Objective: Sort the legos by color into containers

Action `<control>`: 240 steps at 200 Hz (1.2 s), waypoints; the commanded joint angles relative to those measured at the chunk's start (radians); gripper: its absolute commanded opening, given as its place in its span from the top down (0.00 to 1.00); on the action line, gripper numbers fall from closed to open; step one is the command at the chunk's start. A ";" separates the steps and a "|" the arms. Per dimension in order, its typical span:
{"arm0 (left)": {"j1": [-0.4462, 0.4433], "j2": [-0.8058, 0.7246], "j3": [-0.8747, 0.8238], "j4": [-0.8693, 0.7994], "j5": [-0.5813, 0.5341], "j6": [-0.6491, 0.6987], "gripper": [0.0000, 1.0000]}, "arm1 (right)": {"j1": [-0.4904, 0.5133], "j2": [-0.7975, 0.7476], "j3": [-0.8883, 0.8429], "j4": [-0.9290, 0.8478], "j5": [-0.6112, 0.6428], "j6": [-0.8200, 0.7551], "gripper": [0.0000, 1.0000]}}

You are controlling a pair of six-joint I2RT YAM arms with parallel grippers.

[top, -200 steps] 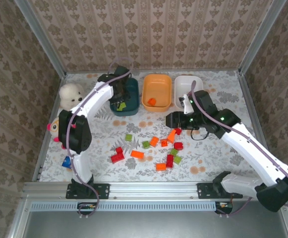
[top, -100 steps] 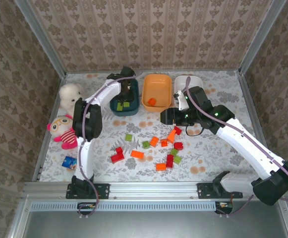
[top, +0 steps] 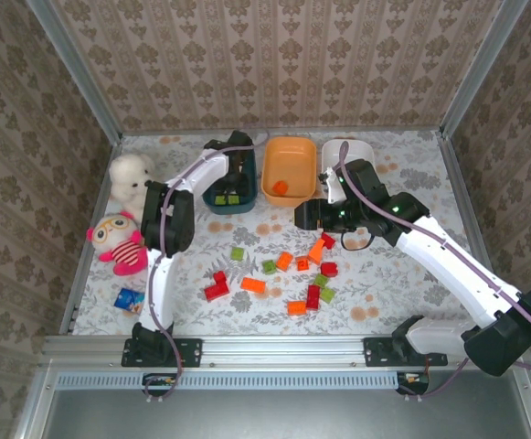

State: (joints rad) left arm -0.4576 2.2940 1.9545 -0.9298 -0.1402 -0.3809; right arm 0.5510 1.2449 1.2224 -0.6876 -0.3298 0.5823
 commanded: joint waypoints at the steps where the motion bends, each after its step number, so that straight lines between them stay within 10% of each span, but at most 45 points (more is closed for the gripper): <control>1: -0.028 -0.012 0.060 -0.052 -0.041 0.014 0.44 | 0.004 0.006 0.025 -0.017 0.001 0.003 0.36; 64: -0.026 -0.228 0.108 -0.107 -0.152 -0.134 0.40 | 0.094 0.077 0.107 -0.086 0.051 -0.148 0.37; 153: 0.100 -1.049 -0.582 -0.135 -0.235 -0.492 0.38 | 0.500 0.597 0.379 -0.131 0.167 -0.228 0.24; 240: 0.100 -1.710 -0.844 -0.269 -0.066 -0.372 0.36 | 0.554 1.003 0.711 -0.213 0.284 0.008 0.29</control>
State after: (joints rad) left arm -0.3534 0.6491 1.1240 -1.1118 -0.2935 -0.8017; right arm 1.1122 2.1895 1.8553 -0.8150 -0.1364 0.5129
